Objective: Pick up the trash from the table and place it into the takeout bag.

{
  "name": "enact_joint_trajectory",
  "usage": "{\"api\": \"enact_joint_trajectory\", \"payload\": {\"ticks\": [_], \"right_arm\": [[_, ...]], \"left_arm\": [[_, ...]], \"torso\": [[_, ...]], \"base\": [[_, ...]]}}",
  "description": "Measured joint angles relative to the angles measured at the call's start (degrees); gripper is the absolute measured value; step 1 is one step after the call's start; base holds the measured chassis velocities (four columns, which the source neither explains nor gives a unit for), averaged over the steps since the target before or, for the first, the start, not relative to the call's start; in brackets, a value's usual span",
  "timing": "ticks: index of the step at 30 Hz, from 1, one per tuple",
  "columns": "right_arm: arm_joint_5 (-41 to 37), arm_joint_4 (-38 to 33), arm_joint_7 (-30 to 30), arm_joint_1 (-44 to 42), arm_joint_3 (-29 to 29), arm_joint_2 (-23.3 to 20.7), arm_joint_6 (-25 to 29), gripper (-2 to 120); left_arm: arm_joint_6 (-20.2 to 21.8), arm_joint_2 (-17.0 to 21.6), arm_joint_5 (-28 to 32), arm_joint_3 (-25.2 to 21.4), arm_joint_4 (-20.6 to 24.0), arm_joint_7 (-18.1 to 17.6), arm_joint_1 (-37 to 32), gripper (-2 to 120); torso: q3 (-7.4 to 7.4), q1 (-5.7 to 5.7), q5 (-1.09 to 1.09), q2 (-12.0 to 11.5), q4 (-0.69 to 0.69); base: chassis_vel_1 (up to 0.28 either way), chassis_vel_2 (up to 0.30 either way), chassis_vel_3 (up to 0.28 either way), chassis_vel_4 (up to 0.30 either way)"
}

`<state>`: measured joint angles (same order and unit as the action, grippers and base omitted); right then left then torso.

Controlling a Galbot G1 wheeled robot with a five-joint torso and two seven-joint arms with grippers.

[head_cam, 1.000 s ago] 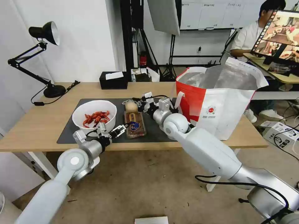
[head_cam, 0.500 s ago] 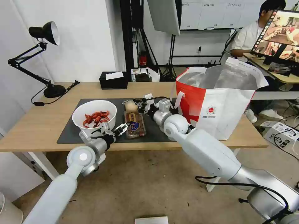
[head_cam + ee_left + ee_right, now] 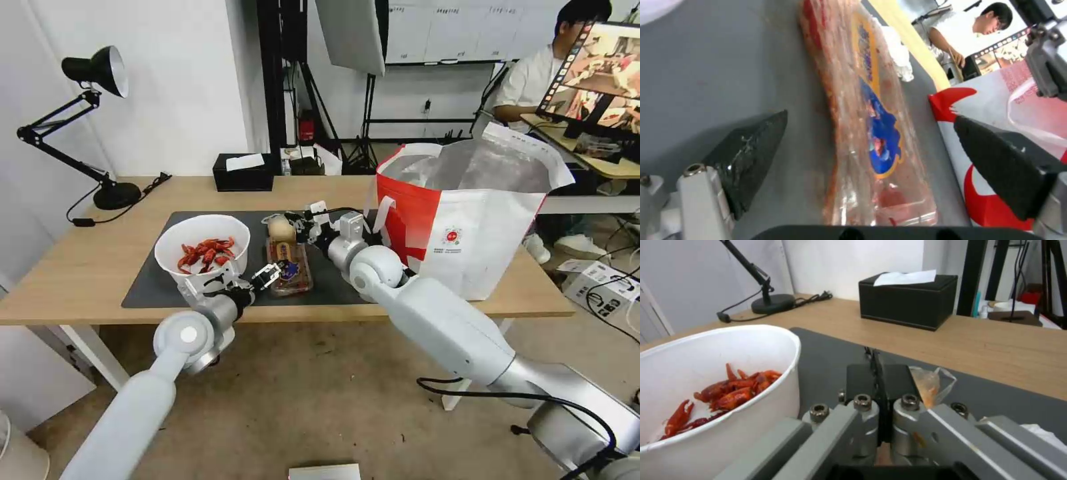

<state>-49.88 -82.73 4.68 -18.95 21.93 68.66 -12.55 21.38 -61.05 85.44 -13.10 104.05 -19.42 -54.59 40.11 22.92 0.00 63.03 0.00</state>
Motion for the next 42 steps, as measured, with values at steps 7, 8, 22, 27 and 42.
{"api": "enact_joint_trajectory", "payload": {"ticks": [7, 8, 22, 27, 42], "right_arm": [[0.0, 1.0, -0.2, 0.0, -0.1, 0.0, 0.0, 0], [0.0, 1.4, -0.3, 0.1, -0.1, 0.1, 0.0, 0], [-0.2, 9.5, -6.7, 4.0, 4.2, 2.6, -1.9, 0], [0.9, 15.1, -10.7, 5.8, 5.4, 5.3, -3.1, 0], [2.8, 19.6, -12.2, 7.0, 6.2, 7.7, -3.9, 0]], "left_arm": [[0.0, -0.2, 1.1, 0.3, 0.0, -0.2, 0.6, 100], [0.0, -0.2, 1.2, 0.3, 0.0, -0.2, 0.6, 100], [-0.1, -0.1, 1.0, 0.1, 0.1, -0.2, -0.2, 93], [-0.1, 0.4, 1.0, -0.1, 0.4, -0.1, -0.4, 91], [-0.2, 0.6, 0.9, -0.1, 0.4, 0.0, -0.5, 72]], "torso": [[0.00, 0.00, 0.00, 0.0, 0.00], [0.00, 0.00, 0.00, 0.0, 0.00], [0.00, 0.00, -0.01, 0.0, 0.00], [0.00, 0.00, 0.00, 0.0, 0.00], [0.00, 0.00, 0.00, 0.0, 0.00]], "base": [[0.000, 0.000, 0.000, 0.000], [0.000, 0.000, 0.000, 0.000], [0.000, 0.000, 0.000, 0.000], [0.000, 0.000, 0.000, 0.000], [0.000, 0.000, 0.000, 0.000]]}}
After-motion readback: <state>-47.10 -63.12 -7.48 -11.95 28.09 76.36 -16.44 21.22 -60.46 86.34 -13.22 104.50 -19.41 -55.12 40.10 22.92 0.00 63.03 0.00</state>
